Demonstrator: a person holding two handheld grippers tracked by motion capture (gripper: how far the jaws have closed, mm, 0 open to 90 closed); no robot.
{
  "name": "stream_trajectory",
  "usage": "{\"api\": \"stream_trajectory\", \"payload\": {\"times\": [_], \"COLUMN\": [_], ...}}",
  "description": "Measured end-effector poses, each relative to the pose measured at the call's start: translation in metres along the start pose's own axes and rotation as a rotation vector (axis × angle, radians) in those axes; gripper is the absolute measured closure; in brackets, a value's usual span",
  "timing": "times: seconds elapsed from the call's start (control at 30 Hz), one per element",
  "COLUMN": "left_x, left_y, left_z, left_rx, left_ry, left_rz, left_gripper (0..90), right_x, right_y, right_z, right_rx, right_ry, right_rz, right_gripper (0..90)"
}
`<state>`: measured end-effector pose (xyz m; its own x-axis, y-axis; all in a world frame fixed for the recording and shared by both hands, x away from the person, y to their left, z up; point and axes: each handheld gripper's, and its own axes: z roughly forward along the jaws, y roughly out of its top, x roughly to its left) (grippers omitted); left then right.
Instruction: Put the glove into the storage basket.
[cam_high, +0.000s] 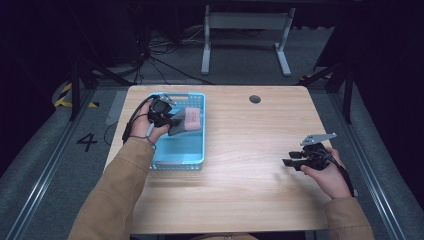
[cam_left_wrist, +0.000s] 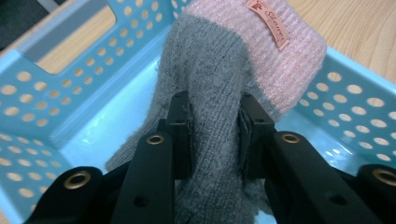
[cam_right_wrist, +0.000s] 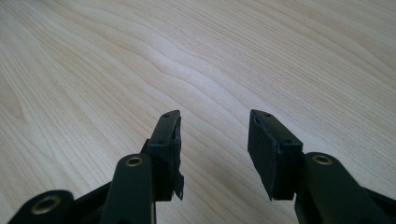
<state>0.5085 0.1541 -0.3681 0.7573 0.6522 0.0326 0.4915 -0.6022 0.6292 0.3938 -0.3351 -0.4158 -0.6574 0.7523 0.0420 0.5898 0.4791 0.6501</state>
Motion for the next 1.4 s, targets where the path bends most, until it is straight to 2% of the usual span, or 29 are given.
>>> {"api": "stream_trajectory", "payload": {"times": [0.43,0.57,0.8,0.9,1.1,1.17,1.33,1.4], "left_x": [0.010,0.009,0.010,0.010,0.009,0.008,0.007,0.007], "left_y": [-0.001,0.001,0.001,0.001,0.003,0.004,0.006,0.006], "left_z": [0.030,0.035,0.044,0.047,0.056,0.058,0.062,0.064], "left_rx": [0.102,0.127,0.175,0.184,0.259,0.264,0.253,0.257], "left_ry": [-0.020,-0.027,-0.002,-0.004,0.012,0.014,0.013,0.031], "left_rz": [-0.024,-0.014,-0.009,-0.007,0.011,0.019,0.008,0.023], "left_gripper": [70.4,70.3,70.0,69.8,69.1,69.0,68.6,66.1], "right_x": [0.000,0.001,0.002,0.002,0.002,0.003,0.003,0.003], "right_y": [-0.003,-0.003,-0.005,-0.005,-0.004,-0.003,-0.002,-0.001], "right_z": [0.001,0.001,0.000,-0.001,0.000,0.000,0.003,0.003], "right_rx": [0.007,0.005,0.007,0.007,0.006,0.004,0.009,0.007], "right_ry": [-0.002,-0.002,-0.003,-0.006,-0.006,-0.001,0.001,0.002], "right_rz": [-0.002,-0.005,-0.007,-0.007,-0.013,-0.015,-0.023,-0.023], "right_gripper": [54.3,54.0,53.4,53.3,53.0,53.1,52.8,52.6]}}
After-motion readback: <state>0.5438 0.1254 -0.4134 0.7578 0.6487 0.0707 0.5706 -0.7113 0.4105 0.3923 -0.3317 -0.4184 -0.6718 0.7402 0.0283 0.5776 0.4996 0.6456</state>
